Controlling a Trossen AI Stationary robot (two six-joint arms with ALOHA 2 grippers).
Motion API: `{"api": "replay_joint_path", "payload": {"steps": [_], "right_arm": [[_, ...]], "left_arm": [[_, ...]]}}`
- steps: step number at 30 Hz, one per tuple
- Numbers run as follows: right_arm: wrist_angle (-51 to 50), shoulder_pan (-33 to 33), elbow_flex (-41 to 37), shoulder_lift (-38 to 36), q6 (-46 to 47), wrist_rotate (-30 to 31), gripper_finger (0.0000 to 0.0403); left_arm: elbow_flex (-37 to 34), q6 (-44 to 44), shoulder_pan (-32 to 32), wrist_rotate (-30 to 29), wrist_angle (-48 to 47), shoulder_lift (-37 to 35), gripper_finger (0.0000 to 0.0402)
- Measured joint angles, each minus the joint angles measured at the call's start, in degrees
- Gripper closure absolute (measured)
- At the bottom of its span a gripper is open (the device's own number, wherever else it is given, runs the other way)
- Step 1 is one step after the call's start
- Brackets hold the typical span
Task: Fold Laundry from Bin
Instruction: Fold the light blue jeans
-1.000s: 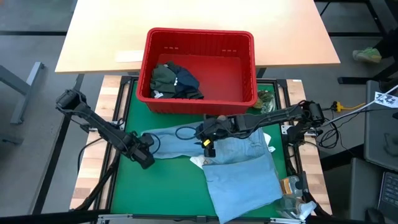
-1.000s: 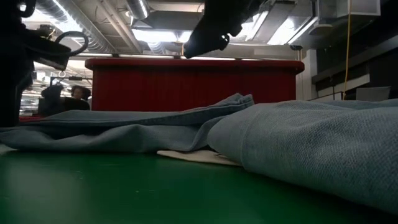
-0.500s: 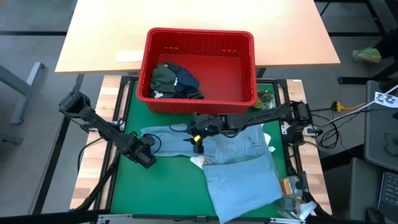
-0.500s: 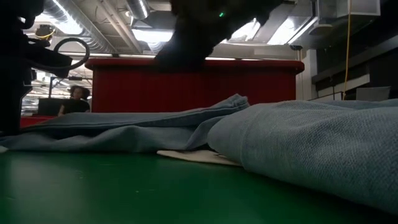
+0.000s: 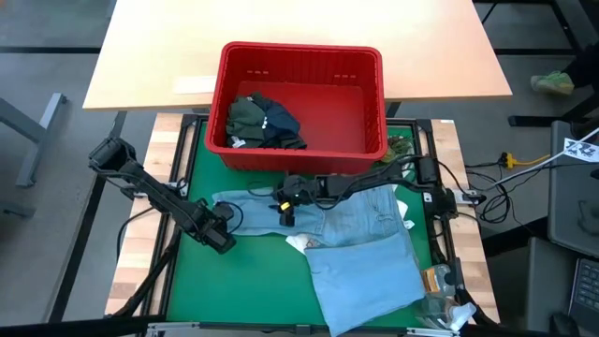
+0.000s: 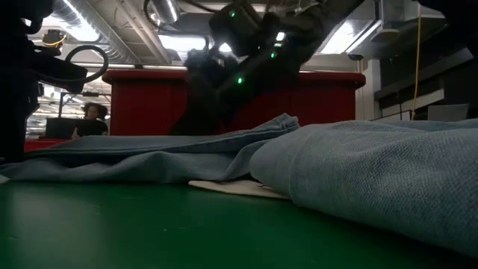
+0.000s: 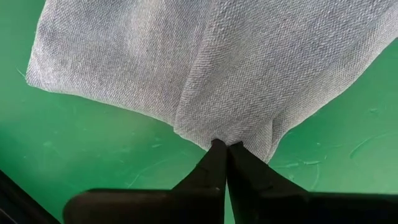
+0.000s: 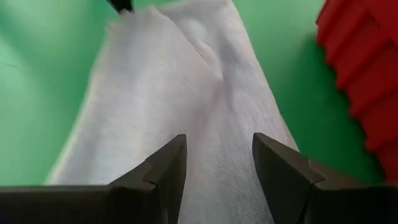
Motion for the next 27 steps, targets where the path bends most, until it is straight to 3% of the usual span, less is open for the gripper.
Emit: {"api": "replay_joint_path", "payload": {"steps": [4, 11, 17, 27], "right_arm": [[-0.38, -0.46, 0.00, 1.19, 0.63, 2.71, 0.0219], [-2.53, -1.96, 0.02, 2.92, 3.43, 1.27, 0.0227], [-2.39, -2.71, 0.16, 5.37, 7.45, 1.06, 0.0264], [-2.41, -2.85, 0.18, 5.74, 9.51, 5.23, 0.0327]], "left_arm": [[0.00, 0.00, 0.01, 0.07, 0.29, 0.01, 0.0401], [0.03, 0.02, 0.01, 1.70, 0.52, -0.01, 0.0401], [1.99, 0.02, 0.01, 4.32, 0.26, -0.01, 0.0401], [6.73, -4.46, 0.01, 14.60, 0.83, -0.04, 0.0401]]}}
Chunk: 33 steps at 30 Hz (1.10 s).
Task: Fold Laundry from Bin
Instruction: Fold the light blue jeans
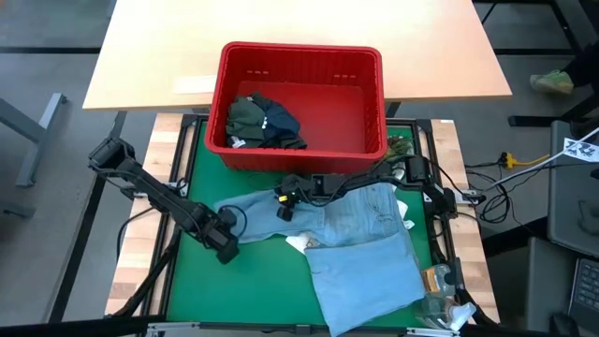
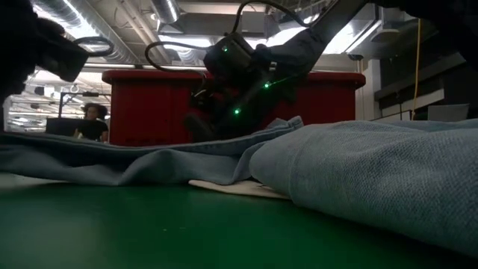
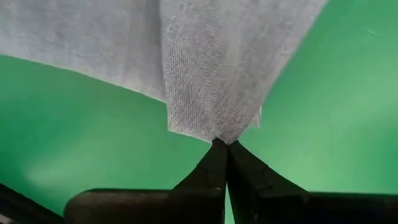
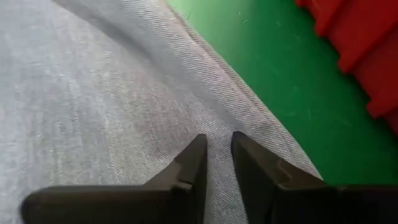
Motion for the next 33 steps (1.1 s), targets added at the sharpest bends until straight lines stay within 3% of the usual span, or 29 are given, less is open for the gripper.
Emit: {"api": "replay_joint_path", "payload": {"steps": [10, 14, 17, 24, 29, 33], "right_arm": [[-0.11, -0.03, -0.05, 0.07, 0.11, 0.37, 0.0381], [-0.40, -0.14, -0.09, 0.08, 0.13, 2.17, 0.0390], [-0.19, -0.10, -0.15, 0.15, 0.09, 3.84, 0.0390], [1.93, -0.18, -0.26, 0.27, -0.31, 0.80, 0.0391], [-2.62, -0.18, 2.46, 0.35, -0.35, 0.19, 0.0389], [-7.16, -0.18, 6.03, 0.58, -1.19, -2.51, 0.0360]], "left_arm": [[0.81, -0.07, -2.16, 5.92, 7.91, 0.00, 0.0401], [0.87, -0.03, -3.42, 13.40, 9.69, -0.06, 0.0401], [0.90, -0.04, -3.89, 15.63, 10.64, -0.09, 0.0401], [0.89, -0.05, -4.66, 8.18, 10.45, -0.09, 0.0401], [0.87, 0.28, -4.65, 3.17, 10.42, -0.70, 0.0401], [0.87, 1.20, -4.48, -0.60, 9.26, -4.36, 0.0401]]}}
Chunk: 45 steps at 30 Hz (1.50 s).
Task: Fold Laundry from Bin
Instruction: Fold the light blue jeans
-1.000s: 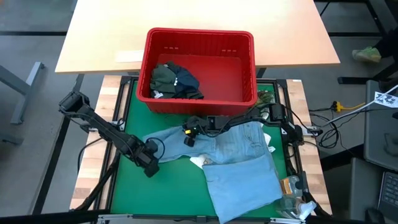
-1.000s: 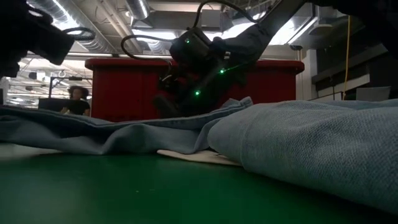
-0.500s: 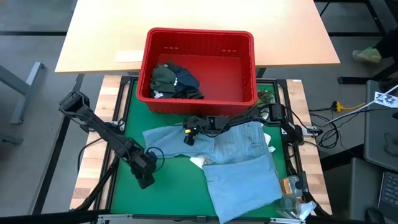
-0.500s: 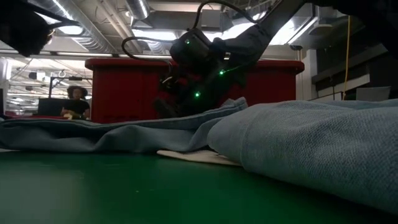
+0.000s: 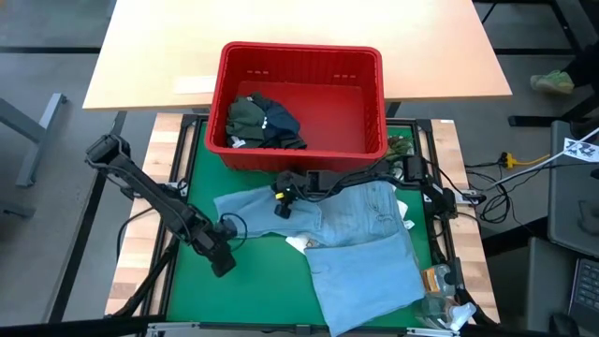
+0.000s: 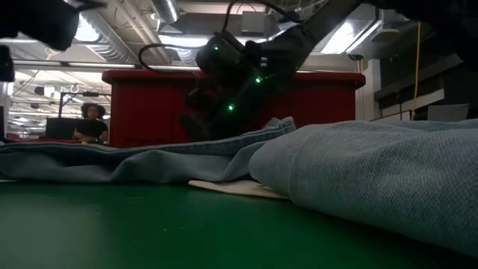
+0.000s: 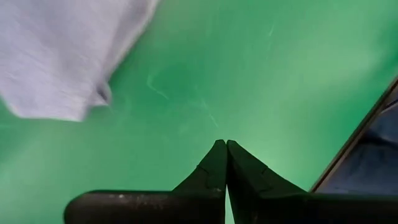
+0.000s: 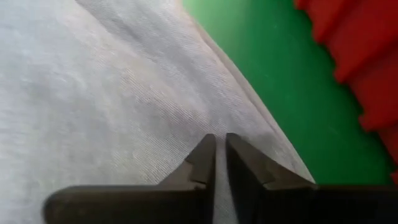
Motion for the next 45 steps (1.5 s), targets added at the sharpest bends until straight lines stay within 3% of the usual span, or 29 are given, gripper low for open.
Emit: {"api": "replay_joint_path", "payload": {"steps": [7, 12, 16, 24, 33, 39, 45], "right_arm": [[-9.58, 0.07, 7.89, 0.02, -1.78, -3.29, 0.0276], [-17.02, 0.58, 14.87, -0.11, -1.80, -6.33, 0.0265], [-17.68, 2.64, 17.92, -0.18, -3.23, -8.04, 0.0265], [-17.52, 8.46, 18.16, 0.99, -5.81, -7.96, 0.0265], [-16.28, 10.23, 18.16, 5.78, -8.42, -2.36, 0.0265], [-17.37, 10.22, 18.26, 8.33, -8.40, -4.22, 0.0265], [-18.50, 10.08, 18.45, 8.89, -8.54, -9.58, 0.0265]], "left_arm": [[0.00, -3.68, 1.48, -10.16, -13.61, -9.56, 0.0401], [-0.04, -9.85, 4.17, -14.17, -26.47, -13.40, 0.0401], [-0.10, -9.38, 7.27, -14.84, -30.32, -13.75, 0.0401], [-5.71, 1.96, 15.90, -14.52, -19.62, -13.74, 0.0401], [-16.31, 10.34, 25.09, -9.85, -8.50, -13.72, 0.0401], [-23.93, 10.86, 29.40, -8.54, -2.82, -13.95, 0.0402], [-24.90, 12.32, 32.17, -9.85, -2.66, -14.06, 0.0401]]}}
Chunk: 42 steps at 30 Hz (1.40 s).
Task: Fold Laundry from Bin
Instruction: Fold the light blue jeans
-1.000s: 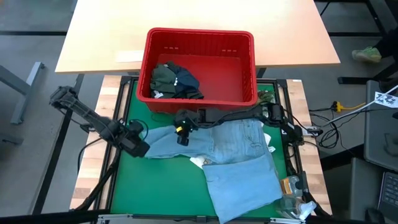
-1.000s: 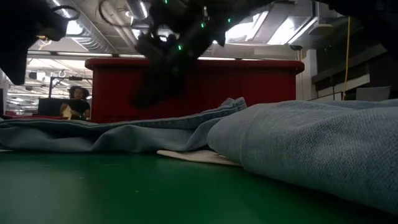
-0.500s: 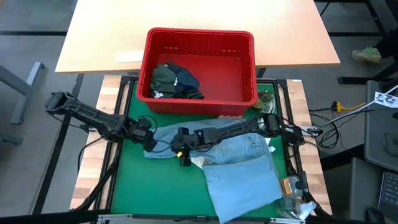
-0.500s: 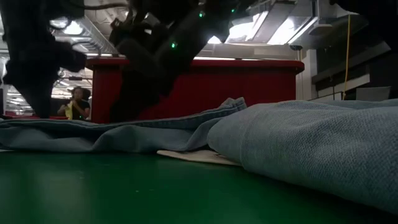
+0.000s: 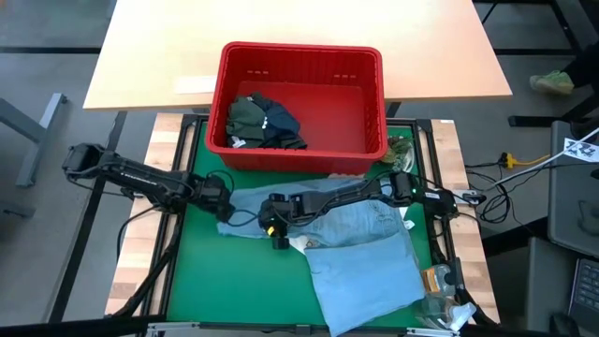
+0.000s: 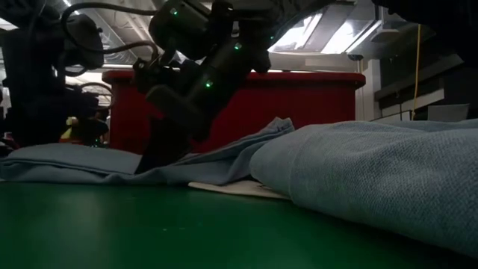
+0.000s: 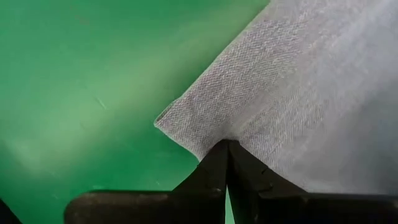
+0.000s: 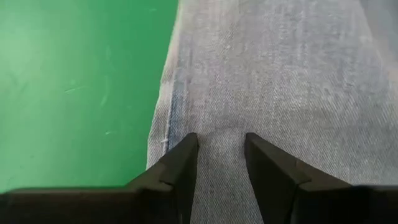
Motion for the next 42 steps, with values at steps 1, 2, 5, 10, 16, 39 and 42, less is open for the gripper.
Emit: {"api": "replay_joint_path", "payload": {"steps": [1, 2, 5, 10, 16, 39, 42], "right_arm": [[-0.23, 0.00, 0.00, 0.00, -0.51, -0.29, 0.0265], [-0.33, 0.02, 0.02, 0.00, -1.36, -0.51, 0.0265], [-0.92, 0.02, -0.07, -0.44, -3.96, -2.12, 0.0265], [-4.73, 0.02, 2.05, -0.40, -4.76, -6.64, 0.0265], [-5.56, 0.28, 5.79, -0.40, -5.07, -6.07, 0.0265], [22.19, 0.67, 10.31, 4.04, 0.99, 8.78, 0.0265], [21.98, 1.15, 10.27, 6.43, 1.24, 9.60, 0.0265]], "left_arm": [[0.00, 0.61, 0.31, -0.79, -0.11, 0.08, 0.0401], [0.04, 1.17, 0.59, -1.28, -0.22, 0.11, 0.0401], [0.11, 1.96, 1.43, -2.58, -0.44, 0.22, 0.0401], [0.11, 2.08, 1.99, -2.78, -0.57, 0.24, 0.0401], [0.10, 2.09, 2.00, -2.09, -0.47, 0.27, 0.0401], [0.00, 1.86, 2.02, -0.70, 1.17, 0.33, 0.0401], [0.00, 1.84, 2.03, -0.59, 1.20, 0.33, 0.0401]]}}
